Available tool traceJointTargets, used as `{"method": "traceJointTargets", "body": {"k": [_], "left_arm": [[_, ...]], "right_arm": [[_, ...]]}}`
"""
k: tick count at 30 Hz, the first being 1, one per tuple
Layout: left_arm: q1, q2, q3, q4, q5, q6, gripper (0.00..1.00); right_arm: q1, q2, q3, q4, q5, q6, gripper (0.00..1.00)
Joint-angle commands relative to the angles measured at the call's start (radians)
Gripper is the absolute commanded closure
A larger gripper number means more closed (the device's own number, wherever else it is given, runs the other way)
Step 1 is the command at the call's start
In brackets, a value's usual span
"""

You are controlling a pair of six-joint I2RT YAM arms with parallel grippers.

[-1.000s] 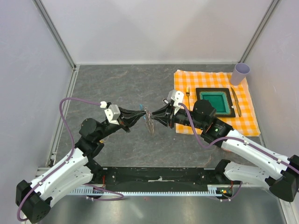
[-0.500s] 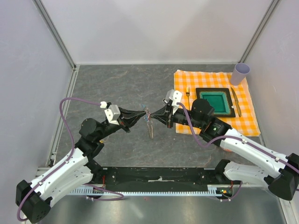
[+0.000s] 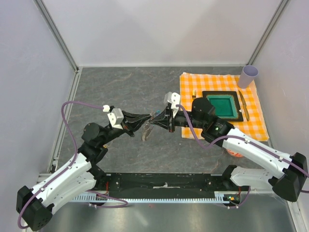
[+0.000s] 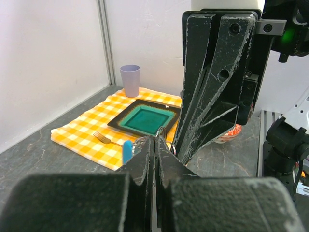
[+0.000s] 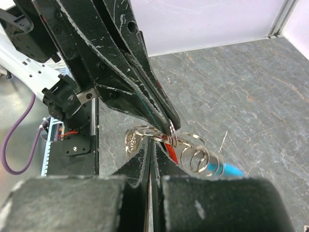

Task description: Put the keys on the keyring

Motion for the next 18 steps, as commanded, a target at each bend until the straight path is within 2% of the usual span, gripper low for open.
{"method": "traceJointTargets", "body": {"k": [1, 6, 9, 10, 14, 18], "left_arm": [[-0.005, 0.005, 0.005, 0.146, -0.019, -0.043, 0.98], [-0.005, -0.004, -0.007, 0.16, -0.034, -0.047, 0.98], [-0.003, -0.022, -0.019, 0.148, -0.048, -0.033, 0.98], [-0.005, -0.031, -0.021, 0.146, -0.048, -0.029, 0.98], [-0.005, -0.044, -0.037, 0.146, -0.034, -0.032, 0.98], [-0.005, -0.042, -0.042, 0.146, -0.014, -0.036, 0.98]], "right_arm": [[0.022, 0.037, 0.06, -0.05, -0.08, -0.035, 1.0], [0.023, 0.039, 0.071, -0.098, -0.069, -0.055, 1.0], [0.023, -0.002, 0.065, -0.163, 0.003, -0.076, 0.88], [0.023, -0.015, 0.063, -0.176, 0.044, -0.092, 0.81], [0.016, -0.073, 0.071, -0.208, 0.113, -0.101, 0.71], [-0.017, -0.078, 0.095, -0.21, 0.085, -0.116, 0.64]]}}
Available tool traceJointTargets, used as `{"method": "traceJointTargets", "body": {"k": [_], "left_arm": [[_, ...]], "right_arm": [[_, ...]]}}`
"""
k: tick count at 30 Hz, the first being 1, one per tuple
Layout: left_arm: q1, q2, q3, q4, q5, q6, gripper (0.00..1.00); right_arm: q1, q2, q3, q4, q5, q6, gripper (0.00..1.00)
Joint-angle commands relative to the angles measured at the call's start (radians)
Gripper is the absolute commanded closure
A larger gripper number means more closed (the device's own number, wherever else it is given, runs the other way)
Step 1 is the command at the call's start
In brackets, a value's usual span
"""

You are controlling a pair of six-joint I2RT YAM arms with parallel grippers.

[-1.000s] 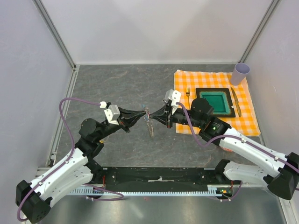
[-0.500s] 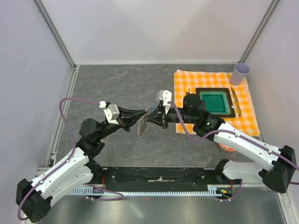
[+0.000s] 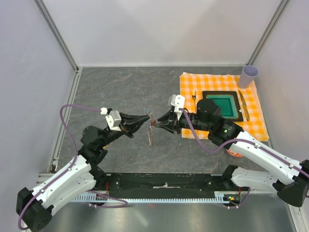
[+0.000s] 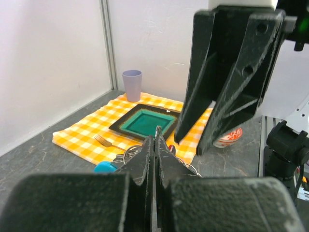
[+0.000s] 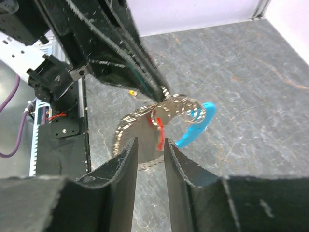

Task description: Put the keys on the keyring

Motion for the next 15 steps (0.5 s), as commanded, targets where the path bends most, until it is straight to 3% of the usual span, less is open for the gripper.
{"method": "traceJointTargets", "body": {"k": [1, 15], "left_arm": [[-0.004, -0.01, 0.004, 0.092, 0.01, -0.019, 0.98], [-0.004, 0.032, 0.027, 0.123, 0.088, -0.038, 0.98]], "right_arm": [[-0.033, -0.013, 0.069, 0.0, 0.002, -0.037, 0.62], [-0.114, 0.05, 0.105, 0.098, -0.272, -0.054, 0.59]]}}
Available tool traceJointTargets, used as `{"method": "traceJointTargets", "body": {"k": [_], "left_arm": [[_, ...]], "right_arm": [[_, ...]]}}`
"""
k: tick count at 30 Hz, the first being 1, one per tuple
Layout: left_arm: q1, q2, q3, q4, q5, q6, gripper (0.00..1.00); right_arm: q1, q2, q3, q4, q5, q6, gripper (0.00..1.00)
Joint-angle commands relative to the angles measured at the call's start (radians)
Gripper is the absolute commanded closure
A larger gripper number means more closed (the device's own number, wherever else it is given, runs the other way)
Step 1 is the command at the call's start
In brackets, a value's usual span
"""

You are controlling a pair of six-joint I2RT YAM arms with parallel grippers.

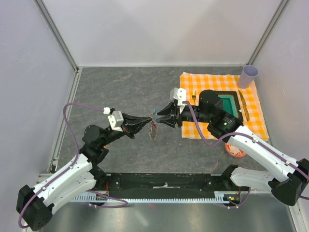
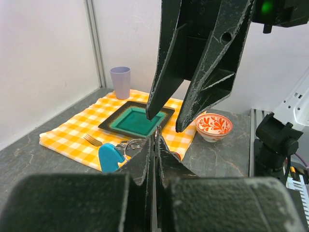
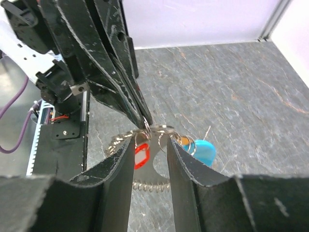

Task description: Put the keys on the keyring

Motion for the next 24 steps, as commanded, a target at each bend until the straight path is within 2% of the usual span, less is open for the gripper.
{"method": "traceJointTargets", "body": {"k": [1, 5, 12, 14, 19, 21, 24], "left_arm": [[-0.004, 0.004, 0.029, 0.106, 0.032, -0.033, 0.98], [-0.004, 0.004, 0.032, 0.11, 0.034, -0.036, 0.98], [-0.004, 0.0, 0.032, 0.121, 0.046, -0.042, 0.98], [-0.004, -0.005, 0.032, 0.123, 0.051, -0.042, 0.98], [-0.004, -0.002, 0.029, 0.127, 0.063, -0.048, 0.98], [-0.004, -0.005, 0.028, 0.126, 0.06, -0.048, 0.98], [-0.004, -0.005, 0.026, 0.123, 0.055, -0.048, 0.98]], "right_arm": [[-0.003, 0.01, 0.035, 0.086, -0.111, -0.005, 0.59], [-0.003, 0.022, 0.033, 0.09, -0.122, -0.004, 0.61], [-0.009, 0.036, 0.015, 0.09, -0.122, -0.001, 0.74], [-0.01, 0.036, 0.009, 0.122, -0.122, 0.004, 0.75], [-0.013, 0.034, -0.004, 0.152, -0.136, 0.022, 0.87], [-0.013, 0.036, -0.002, 0.153, -0.139, 0.025, 0.99], [-0.013, 0.031, -0.007, 0.15, -0.148, 0.027, 1.0]]}}
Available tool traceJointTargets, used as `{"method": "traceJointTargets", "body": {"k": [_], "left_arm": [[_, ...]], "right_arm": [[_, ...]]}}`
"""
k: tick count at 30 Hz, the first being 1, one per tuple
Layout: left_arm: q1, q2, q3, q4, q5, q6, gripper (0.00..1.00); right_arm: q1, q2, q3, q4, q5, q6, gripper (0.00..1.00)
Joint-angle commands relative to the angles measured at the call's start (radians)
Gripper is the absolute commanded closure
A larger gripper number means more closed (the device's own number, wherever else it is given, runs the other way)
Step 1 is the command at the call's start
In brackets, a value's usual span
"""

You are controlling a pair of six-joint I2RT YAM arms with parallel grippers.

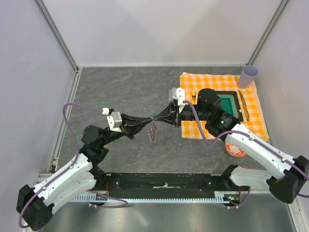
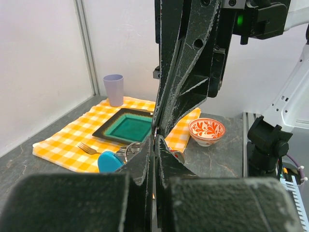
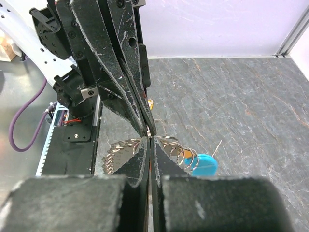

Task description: Put the keys on the keyring

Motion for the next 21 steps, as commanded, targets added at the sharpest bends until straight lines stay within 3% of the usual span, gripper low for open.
{"method": "traceJointTargets", "body": {"k": [1, 3, 5, 6, 9, 15, 21], "left_arm": [[-0.004, -0.013, 0.028, 0.067, 0.009, -0.022, 0.98], [-0.004, -0.015, 0.04, 0.032, 0.003, -0.002, 0.96], [-0.004, -0.025, 0.074, -0.079, -0.009, 0.024, 0.87], [-0.004, -0.032, 0.089, -0.122, -0.021, 0.062, 0.77], [-0.004, -0.042, 0.164, -0.335, -0.025, 0.153, 0.62], [-0.004, 0.042, 0.36, -0.715, 0.075, 0.312, 0.52], [-0.004, 0.151, 0.488, -0.886, 0.145, 0.392, 0.49]], "right_arm": [[-0.007, -0.008, -0.004, 0.061, -0.027, 0.008, 1.0], [-0.005, -0.014, 0.0, 0.039, -0.021, -0.001, 1.0], [-0.005, -0.018, 0.017, -0.032, 0.004, -0.036, 1.0], [-0.003, -0.017, 0.043, -0.066, 0.016, -0.058, 1.0], [-0.005, -0.009, 0.101, -0.201, 0.054, -0.144, 1.0], [0.015, 0.022, 0.198, -0.396, 0.128, -0.295, 1.0], [0.041, 0.055, 0.266, -0.501, 0.173, -0.377, 1.0]]}}
